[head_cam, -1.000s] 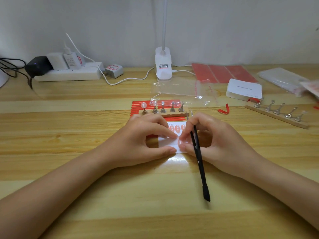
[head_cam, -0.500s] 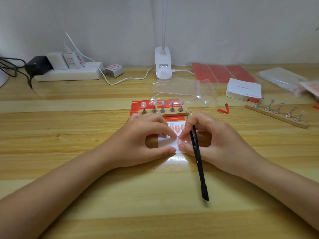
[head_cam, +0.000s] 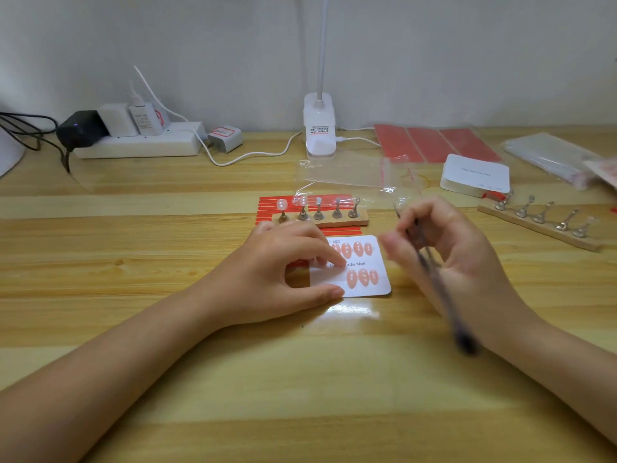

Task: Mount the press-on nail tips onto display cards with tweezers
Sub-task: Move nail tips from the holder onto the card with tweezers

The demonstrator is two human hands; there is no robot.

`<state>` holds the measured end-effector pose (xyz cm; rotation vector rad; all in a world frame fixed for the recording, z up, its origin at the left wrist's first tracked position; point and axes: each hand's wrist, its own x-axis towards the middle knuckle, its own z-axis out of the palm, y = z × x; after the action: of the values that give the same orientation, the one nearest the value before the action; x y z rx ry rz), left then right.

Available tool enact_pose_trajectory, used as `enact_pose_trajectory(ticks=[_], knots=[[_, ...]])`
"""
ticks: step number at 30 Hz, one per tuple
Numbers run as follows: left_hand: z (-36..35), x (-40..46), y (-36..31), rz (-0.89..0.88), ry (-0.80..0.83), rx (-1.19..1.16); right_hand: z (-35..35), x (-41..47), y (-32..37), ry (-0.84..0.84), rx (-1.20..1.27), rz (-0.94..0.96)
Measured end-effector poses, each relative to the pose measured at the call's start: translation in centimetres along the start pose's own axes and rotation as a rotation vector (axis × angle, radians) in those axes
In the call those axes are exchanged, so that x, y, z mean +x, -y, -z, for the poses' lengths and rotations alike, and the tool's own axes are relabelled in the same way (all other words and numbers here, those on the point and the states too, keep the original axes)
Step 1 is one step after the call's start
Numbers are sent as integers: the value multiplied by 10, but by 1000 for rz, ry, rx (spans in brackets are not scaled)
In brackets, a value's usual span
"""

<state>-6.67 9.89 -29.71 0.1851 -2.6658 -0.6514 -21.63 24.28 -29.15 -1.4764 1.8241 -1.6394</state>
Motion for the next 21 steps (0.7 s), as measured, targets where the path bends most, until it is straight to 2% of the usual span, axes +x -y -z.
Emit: enact_pose_trajectory(ticks=[3,7,10,13,21], knots=[[-1,-1,0,-10,-18,4,5,1,4,-10,75,-53],[-1,-1,1,-16,-15,-4,11,2,7,50,1,-118],[-1,-1,2,-17,-16,-14,9,1,7,91,59,-96],[-1,-1,3,-17,-11,-20,9,-1,3,52,116,-102],[0,0,5,-24,-9,-36,6,-2,0,34,59,-76]])
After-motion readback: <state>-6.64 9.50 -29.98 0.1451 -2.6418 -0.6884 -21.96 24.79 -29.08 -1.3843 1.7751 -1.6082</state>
